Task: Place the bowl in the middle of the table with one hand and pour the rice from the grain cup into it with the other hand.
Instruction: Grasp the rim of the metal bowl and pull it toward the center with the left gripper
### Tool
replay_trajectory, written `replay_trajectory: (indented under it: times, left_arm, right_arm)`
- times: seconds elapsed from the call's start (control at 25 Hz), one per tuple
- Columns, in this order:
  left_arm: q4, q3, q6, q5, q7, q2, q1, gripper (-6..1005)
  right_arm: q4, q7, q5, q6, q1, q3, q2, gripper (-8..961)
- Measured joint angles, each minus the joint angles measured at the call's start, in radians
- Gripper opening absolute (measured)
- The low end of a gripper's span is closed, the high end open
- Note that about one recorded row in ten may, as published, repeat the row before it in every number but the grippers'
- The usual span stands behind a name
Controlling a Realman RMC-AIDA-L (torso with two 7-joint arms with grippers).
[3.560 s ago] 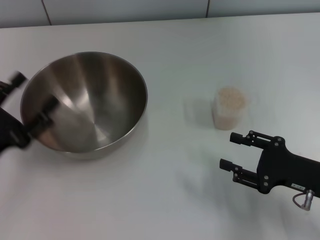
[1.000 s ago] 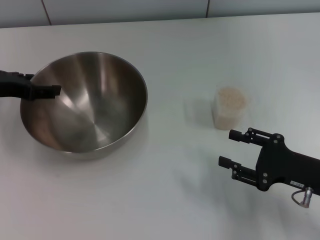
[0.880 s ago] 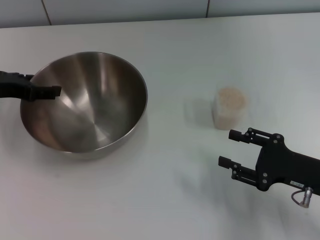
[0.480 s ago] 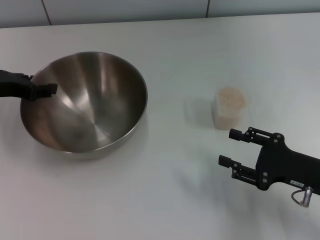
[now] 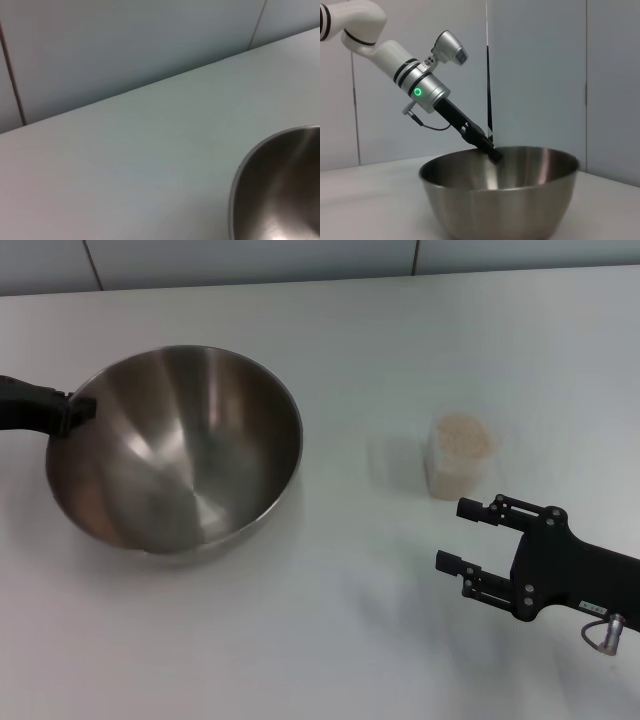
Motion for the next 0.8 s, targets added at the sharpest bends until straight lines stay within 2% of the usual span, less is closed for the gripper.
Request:
replay_trajectory:
  times: [0.12, 0.32, 0.8]
  left_arm:
    - [0.0, 0.0, 0.001, 0.025, -0.018, -0.001, -0.008, 196]
    - [0.001, 0.0, 0.007, 0.049, -0.042, -0.002, -0.025, 57]
    - [0.04, -0.007, 0.09, 0.029, -0.068, -0.001, -0.068, 56]
  right_arm:
    - [0.0, 0.0, 0.0, 0.0, 0.0, 0.001, 0.0, 624]
    - [0.0, 0.0, 0.0, 0.0, 0.0, 0.002, 0.0, 624]
    - [0.0, 0.0, 0.0, 0.0, 0.0, 0.002, 0.0, 622]
